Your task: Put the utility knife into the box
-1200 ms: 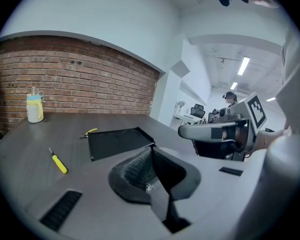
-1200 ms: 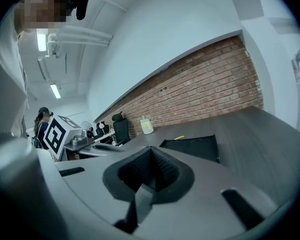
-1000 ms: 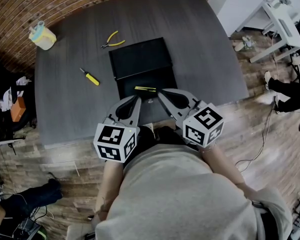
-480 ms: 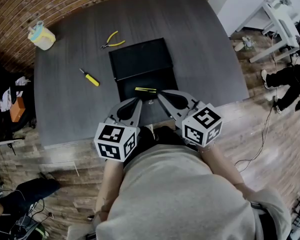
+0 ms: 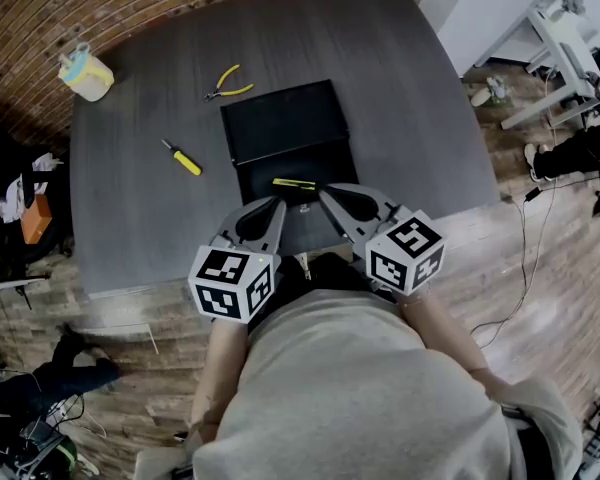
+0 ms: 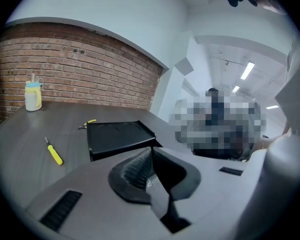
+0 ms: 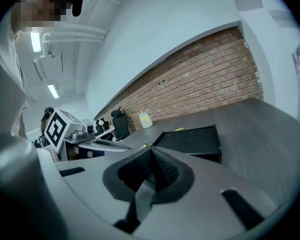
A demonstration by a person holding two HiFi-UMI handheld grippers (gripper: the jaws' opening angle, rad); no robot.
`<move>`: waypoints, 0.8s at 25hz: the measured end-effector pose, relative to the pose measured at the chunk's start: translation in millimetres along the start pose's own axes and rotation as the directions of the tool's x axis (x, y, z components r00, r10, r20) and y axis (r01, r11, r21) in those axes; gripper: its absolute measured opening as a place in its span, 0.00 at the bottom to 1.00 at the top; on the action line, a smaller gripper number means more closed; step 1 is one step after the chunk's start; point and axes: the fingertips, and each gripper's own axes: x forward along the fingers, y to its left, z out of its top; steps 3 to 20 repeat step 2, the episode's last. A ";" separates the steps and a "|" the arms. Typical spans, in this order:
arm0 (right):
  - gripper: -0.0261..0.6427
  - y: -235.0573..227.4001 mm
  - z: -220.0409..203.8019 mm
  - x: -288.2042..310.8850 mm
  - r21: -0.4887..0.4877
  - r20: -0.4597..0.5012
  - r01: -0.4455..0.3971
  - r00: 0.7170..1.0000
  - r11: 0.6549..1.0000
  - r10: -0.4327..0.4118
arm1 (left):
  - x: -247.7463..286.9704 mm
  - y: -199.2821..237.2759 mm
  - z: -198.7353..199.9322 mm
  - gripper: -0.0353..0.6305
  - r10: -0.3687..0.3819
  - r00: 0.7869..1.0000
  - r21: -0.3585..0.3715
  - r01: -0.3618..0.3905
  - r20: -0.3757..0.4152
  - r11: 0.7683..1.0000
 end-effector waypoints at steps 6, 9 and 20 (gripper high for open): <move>0.05 -1.4 0.3 -0.2 0.012 0.002 0.002 1.000 1.000 -0.002 | 0.3 1.2 0.5 0.09 0.002 1.000 -0.003 -0.002 -0.002 1.000; 0.05 -1.4 0.3 -0.2 0.012 0.002 0.002 1.000 1.000 -0.002 | 0.3 1.2 0.5 0.09 0.002 1.000 -0.003 -0.002 -0.002 1.000; 0.05 -1.4 0.3 -0.2 0.012 0.002 0.002 1.000 1.000 -0.002 | 0.3 1.2 0.5 0.09 0.002 1.000 -0.003 -0.002 -0.002 1.000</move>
